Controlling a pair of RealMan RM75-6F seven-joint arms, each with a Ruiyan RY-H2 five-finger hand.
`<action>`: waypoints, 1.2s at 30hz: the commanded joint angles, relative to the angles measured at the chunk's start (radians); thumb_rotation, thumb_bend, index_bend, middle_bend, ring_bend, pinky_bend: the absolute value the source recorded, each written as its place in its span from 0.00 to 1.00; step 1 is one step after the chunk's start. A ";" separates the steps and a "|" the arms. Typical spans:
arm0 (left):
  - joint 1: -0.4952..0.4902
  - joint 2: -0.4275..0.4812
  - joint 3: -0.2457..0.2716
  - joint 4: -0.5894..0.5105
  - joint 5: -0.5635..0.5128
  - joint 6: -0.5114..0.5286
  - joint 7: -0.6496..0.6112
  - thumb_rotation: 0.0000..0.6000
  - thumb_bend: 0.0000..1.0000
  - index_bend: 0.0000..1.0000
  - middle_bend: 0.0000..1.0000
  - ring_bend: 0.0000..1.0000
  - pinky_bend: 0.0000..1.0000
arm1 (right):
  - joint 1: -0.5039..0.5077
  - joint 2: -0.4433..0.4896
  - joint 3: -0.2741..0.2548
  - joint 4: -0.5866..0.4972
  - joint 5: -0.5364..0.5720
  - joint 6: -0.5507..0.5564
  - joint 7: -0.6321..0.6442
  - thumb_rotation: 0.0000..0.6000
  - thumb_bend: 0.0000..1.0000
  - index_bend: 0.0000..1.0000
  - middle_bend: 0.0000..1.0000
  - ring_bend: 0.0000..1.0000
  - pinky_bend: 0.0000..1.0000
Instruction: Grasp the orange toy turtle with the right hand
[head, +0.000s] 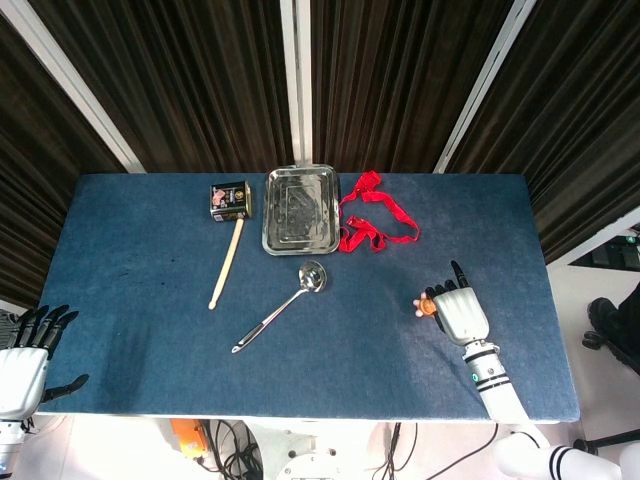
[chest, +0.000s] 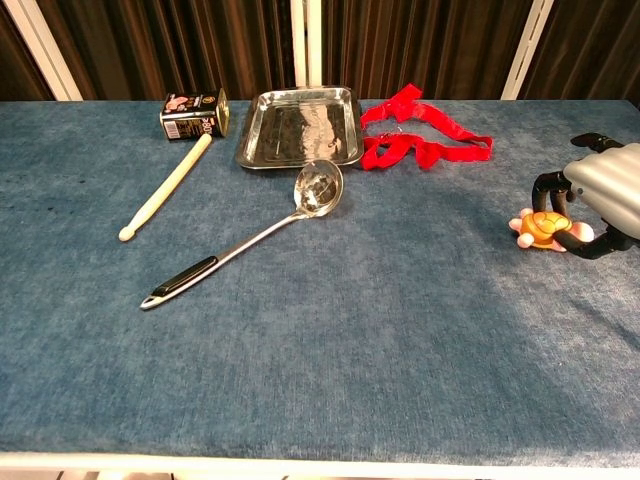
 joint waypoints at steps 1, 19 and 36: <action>0.000 0.000 0.000 0.001 0.000 0.000 -0.001 1.00 0.08 0.14 0.09 0.00 0.02 | -0.002 -0.016 -0.010 0.030 -0.018 0.015 0.026 1.00 0.46 1.00 0.94 0.43 0.00; -0.003 0.001 0.000 -0.006 0.003 -0.002 0.007 1.00 0.08 0.14 0.09 0.00 0.02 | -0.006 0.106 -0.023 -0.106 0.016 -0.045 0.045 1.00 0.32 0.17 0.30 0.00 0.00; 0.000 0.000 0.000 0.004 -0.004 -0.004 -0.006 1.00 0.08 0.14 0.09 0.00 0.02 | 0.017 0.030 -0.020 -0.036 0.006 -0.047 0.047 1.00 0.54 0.96 0.85 0.32 0.00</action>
